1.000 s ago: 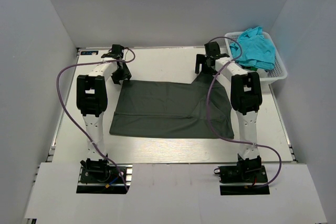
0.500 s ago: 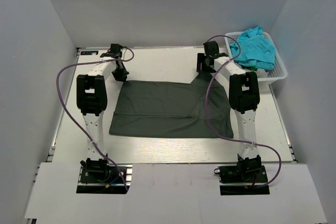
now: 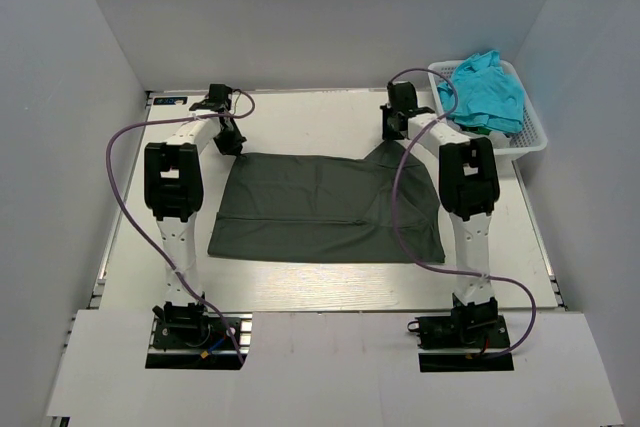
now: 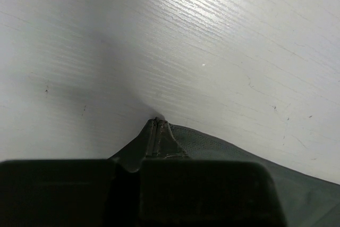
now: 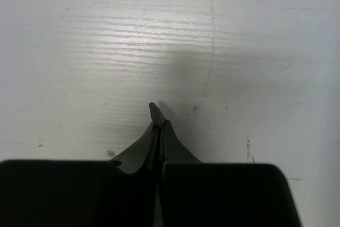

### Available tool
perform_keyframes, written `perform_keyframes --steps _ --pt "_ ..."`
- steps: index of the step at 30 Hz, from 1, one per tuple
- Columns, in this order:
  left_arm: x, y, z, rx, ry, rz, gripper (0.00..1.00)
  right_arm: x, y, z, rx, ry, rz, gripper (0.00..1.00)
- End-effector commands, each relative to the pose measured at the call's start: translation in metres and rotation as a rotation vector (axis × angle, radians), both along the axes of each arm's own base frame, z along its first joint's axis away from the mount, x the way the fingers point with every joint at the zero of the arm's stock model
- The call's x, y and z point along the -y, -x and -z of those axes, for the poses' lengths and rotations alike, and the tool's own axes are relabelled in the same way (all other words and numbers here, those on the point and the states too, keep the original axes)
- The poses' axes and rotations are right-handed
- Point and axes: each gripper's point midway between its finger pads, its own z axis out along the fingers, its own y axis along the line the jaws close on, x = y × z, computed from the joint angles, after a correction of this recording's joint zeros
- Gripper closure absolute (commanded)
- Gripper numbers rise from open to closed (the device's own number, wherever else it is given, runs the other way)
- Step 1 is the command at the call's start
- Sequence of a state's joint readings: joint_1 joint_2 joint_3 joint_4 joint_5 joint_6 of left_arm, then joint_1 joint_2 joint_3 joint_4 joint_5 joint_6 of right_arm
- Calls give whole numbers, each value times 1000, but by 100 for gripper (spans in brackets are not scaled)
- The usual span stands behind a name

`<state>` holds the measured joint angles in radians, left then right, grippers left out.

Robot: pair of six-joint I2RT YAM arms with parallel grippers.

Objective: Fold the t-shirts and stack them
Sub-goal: Grap the side of the flattened tshirt furthest away from the robot with both arms, then fold the other side of the tshirt into a rectangle

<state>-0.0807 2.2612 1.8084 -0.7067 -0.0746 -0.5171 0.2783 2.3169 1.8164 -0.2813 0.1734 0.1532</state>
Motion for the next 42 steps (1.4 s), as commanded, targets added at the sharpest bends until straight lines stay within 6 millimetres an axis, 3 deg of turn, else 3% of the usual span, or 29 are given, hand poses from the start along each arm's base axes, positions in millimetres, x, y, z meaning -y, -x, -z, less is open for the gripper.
perform_keyframes --steps 1,2,3,5,6,7,8,9,10,12,13,14,16,17,19,20,22,28,32,33,34,35,36,37,38,39,40,41,42 --pt "-1 2 -43 63 -19 13 100 -8 -3 -71 162 -32 -25 100" --pt "-1 0 -49 83 -18 13 100 -9 1 -75 169 -36 -29 100" --pt "-1 2 -58 99 -23 24 100 -7 5 -98 220 -52 -31 100" --pt "0 5 -65 109 -19 37 100 -9 27 -81 177 -59 -61 100" --pt "-1 12 -67 106 -24 46 100 -9 30 -115 248 -80 -66 100" --pt "-1 13 -71 116 -24 46 100 -11 35 -119 260 -89 -82 100" --pt "-2 16 -74 119 -24 46 100 -9 51 -101 219 -79 -90 100" --pt "-2 23 -72 103 -20 38 100 -10 56 -131 279 -96 -101 100" --pt "0 27 -85 125 -6 35 100 -9 61 -134 284 -97 -103 100" --pt "0 39 -83 125 2 39 100 -5 82 -139 283 -109 -105 100" --pt "0 42 -86 134 3 39 100 -6 92 -132 267 -110 -111 100" --pt "0 49 -91 146 3 39 100 -4 104 -142 284 -122 -111 100" --pt "-2 61 -89 133 2 39 100 -2 122 -135 273 -132 -117 100" --pt "2 65 -96 148 4 48 100 -4 127 -145 294 -146 -116 100" --pt "1 76 -92 131 3 48 100 -1 141 -137 273 -146 -111 100" --pt "1 79 -92 131 3 48 100 1 149 -147 295 -157 -101 100" --pt "-1 89 -95 134 0 36 100 4 163 -148 298 -165 -101 100" --pt "-3 128 -85 92 -2 18 100 15 207 -140 288 -186 -80 100" --pt "-11 152 -71 33 -28 -16 100 17 243 -114 227 -245 -47 100" --pt "-13 160 -67 11 -39 -20 100 20 260 -92 179 -256 -29 100" --pt "-17 166 -62 -11 -54 -39 99 21 268 -85 161 -264 -20 100" --pt "-21 180 -55 -56 -70 -62 85 20 277 -81 138 -295 -1 98" --pt "-25 188 -51 -83 -88 -82 76 21 298 -58 64 -311 3 96" --pt "-33 193 -54 -88 -120 -122 61 17 307 -53 29 -346 11 90" --pt "-38 210 -49 -152 -148 -138 32 17 318 -53 12 -365 10 80" --pt "-45 216 -54 -156 -179 -162 16 14 339 -36 -76 -400 25 46" --pt "-48 222 -57 -169 -181 -171 0 14 346 -33 -101 -411 32 25" --pt "-52 230 -61 -182 -199 -184 0 18 359 -30 -130 -406 40 10" --pt "-57 232 -66 -177 -208 -197 0 22 359 -33 -121 -404 68 10"
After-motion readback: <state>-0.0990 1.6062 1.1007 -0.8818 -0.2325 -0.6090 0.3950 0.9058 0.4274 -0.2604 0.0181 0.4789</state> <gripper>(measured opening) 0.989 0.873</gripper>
